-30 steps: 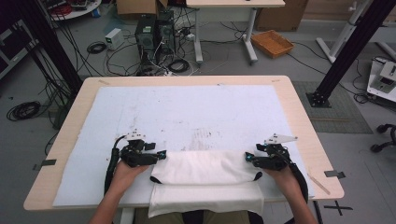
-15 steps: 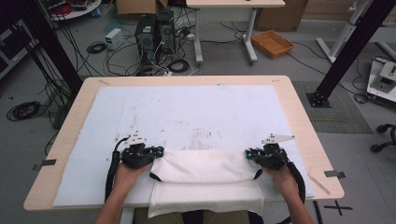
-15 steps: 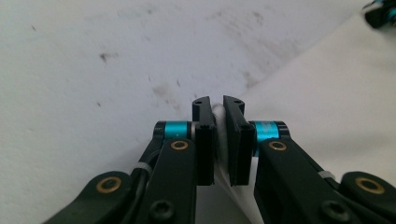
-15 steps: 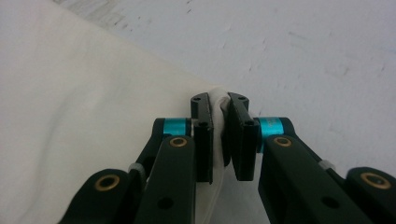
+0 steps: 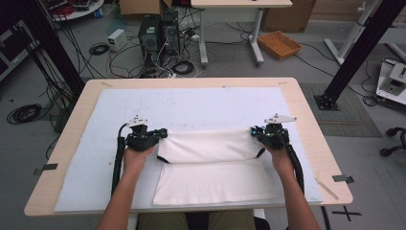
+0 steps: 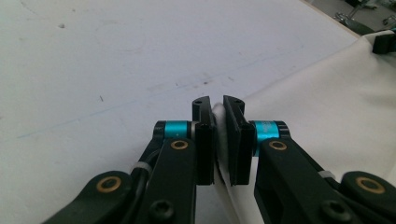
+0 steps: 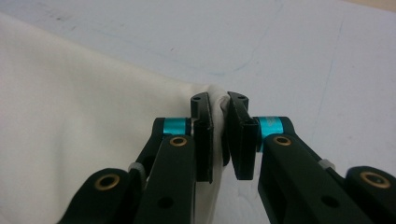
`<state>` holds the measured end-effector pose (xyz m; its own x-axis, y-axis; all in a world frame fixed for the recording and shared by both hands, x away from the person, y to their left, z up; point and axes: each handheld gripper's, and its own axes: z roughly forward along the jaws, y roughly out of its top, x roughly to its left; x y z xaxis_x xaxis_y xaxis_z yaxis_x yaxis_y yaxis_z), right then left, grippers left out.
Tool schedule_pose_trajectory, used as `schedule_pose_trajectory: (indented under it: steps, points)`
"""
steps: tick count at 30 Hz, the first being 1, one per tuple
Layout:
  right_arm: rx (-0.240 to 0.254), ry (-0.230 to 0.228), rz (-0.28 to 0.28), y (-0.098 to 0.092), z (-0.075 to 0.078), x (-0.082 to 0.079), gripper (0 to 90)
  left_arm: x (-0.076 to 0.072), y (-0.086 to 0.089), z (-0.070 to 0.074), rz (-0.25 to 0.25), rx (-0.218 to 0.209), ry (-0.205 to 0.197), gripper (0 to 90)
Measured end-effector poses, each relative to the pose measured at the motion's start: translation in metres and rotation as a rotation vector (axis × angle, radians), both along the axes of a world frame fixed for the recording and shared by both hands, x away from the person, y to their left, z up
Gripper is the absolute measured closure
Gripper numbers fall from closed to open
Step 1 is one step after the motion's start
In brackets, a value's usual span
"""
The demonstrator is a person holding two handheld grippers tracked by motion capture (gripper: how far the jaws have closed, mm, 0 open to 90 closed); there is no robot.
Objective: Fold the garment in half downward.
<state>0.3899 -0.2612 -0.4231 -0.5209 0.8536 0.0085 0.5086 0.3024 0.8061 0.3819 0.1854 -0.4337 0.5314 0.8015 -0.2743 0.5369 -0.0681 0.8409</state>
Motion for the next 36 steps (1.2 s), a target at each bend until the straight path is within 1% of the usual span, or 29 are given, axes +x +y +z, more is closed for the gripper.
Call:
schedule_pose_trajectory:
  steps: [3, 5, 6, 7, 8, 9, 10, 12, 13, 14, 15, 16, 17, 19, 22, 23, 24, 25, 26, 27, 28, 29, 30, 31, 32, 33, 34, 35, 36]
  points:
    - [-0.013, -0.006, -0.021, 0.002, -0.005, 0.005, 81.8, 0.005, -0.002, -0.002, 0.007, 0.009, 0.005, 83.2]
    - [-0.011, 0.011, -0.036, 0.004, -0.009, 0.007, 81.1, 0.005, -0.004, -0.005, 0.012, 0.02, 0.0, 82.4]
    - [-0.018, 0.017, -0.043, 0.005, -0.011, 0.007, 77.8, 0.005, -0.004, -0.005, 0.012, 0.02, 0.0, 79.7]
    - [-0.02, 0.023, -0.057, 0.006, -0.012, 0.007, 70.0, 0.005, -0.004, -0.006, 0.025, 0.007, 0.023, 70.4]
    - [-0.02, 0.029, -0.071, 0.005, -0.012, 0.006, 57.9, 0.003, -0.003, -0.005, 0.029, -0.003, 0.032, 59.9]
    - [-0.018, 0.031, -0.091, 0.004, -0.011, 0.005, 48.1, 0.0, -0.001, -0.004, 0.032, -0.002, 0.027, 54.2]
    - [-0.008, 0.027, -0.104, 0.001, -0.01, 0.003, 42.8, -0.003, 0.001, -0.003, 0.032, 0.003, 0.016, 53.7]
    - [-0.008, 0.019, -0.123, -0.006, -0.005, -0.004, 39.1, -0.01, 0.006, -0.002, 0.026, 0.012, 0.016, 51.5]
    - [0.011, 0.017, -0.127, -0.011, -0.004, -0.008, 38.0, -0.014, 0.008, -0.002, 0.024, 0.008, 0.017, 50.7]
    - [0.05, 0.026, -0.124, -0.016, -0.003, -0.012, 37.9, -0.014, 0.008, -0.002, 0.024, 0.008, 0.017, 50.6]
    - [0.074, 0.028, -0.116, -0.02, -0.002, -0.016, 37.9, -0.023, 0.012, -0.004, 0.018, 0.003, 0.017, 50.4]
    - [0.095, 0.028, -0.105, -0.024, -0.002, -0.023, 38.2, -0.026, 0.014, -0.005, 0.015, 0.004, 0.016, 49.7]
    - [0.099, 0.03, -0.089, -0.026, -0.002, -0.028, 40.5, -0.03, 0.015, -0.007, 0.01, 0.002, 0.019, 49.4]
    - [0.1, 0.059, -0.051, -0.029, -0.005, -0.036, 46.9, -0.036, 0.014, -0.01, -0.01, -0.007, 0.033, 49.5]
    - [0.11, 0.106, -0.019, -0.031, -0.011, -0.044, 52.6, -0.046, 0.011, -0.014, -0.048, 0.002, 0.042, 49.8]
    - [0.106, 0.112, -0.007, -0.031, -0.012, -0.046, 53.3, -0.048, 0.01, -0.014, -0.058, 0.007, 0.044, 50.3]
    - [0.106, 0.112, -0.007, -0.031, -0.012, -0.046, 53.3, -0.048, 0.01, -0.014, -0.058, 0.007, 0.044, 51.8]
    - [0.068, 0.121, 0.011, -0.028, -0.016, -0.048, 56.3, -0.051, 0.008, -0.015, -0.078, 0.019, 0.053, 54.6]
    - [0.068, 0.121, 0.011, -0.028, -0.016, -0.048, 56.3, -0.051, 0.008, -0.015, -0.078, 0.019, 0.053, 57.9]
    - [0.06, 0.134, 0.015, -0.027, -0.018, -0.047, 58.2, -0.052, 0.006, -0.016, -0.088, 0.029, 0.061, 57.9]
    - [0.053, 0.153, 0.025, -0.026, -0.021, -0.045, 64.3, -0.052, 0.002, -0.019, -0.099, 0.061, 0.076, 65.7]
    - [0.053, 0.153, 0.025, -0.026, -0.021, -0.045, 64.3, -0.052, 0.002, -0.019, -0.099, 0.061, 0.076, 70.3]
    - [0.053, 0.154, 0.026, -0.025, -0.023, -0.044, 76.3, -0.053, -0.001, -0.018, -0.099, 0.089, 0.065, 76.7]
    - [0.053, 0.154, 0.026, -0.025, -0.023, -0.044, 76.3, -0.053, -0.001, -0.018, -0.099, 0.089, 0.065, 81.1]
    - [0.032, 0.137, 0.027, -0.025, -0.022, -0.045, 76.3, -0.053, -0.001, -0.018, -0.099, 0.089, 0.065, 81.1]
    - [0.023, 0.122, 0.029, -0.025, -0.021, -0.047, 84.2, -0.055, -0.001, -0.017, -0.093, 0.092, 0.051, 82.7]
    - [0.023, 0.122, 0.029, -0.025, -0.021, -0.047, 84.2, -0.055, 0.0, -0.016, -0.094, 0.092, 0.046, 82.7]
    - [0.017, 0.095, 0.036, -0.025, -0.019, -0.05, 84.8, -0.057, 0.001, -0.015, -0.093, 0.076, 0.037, 83.0]
    - [0.018, 0.079, 0.043, -0.026, -0.018, -0.053, 84.9, -0.059, 0.002, -0.014, -0.098, 0.06, 0.026, 83.0]
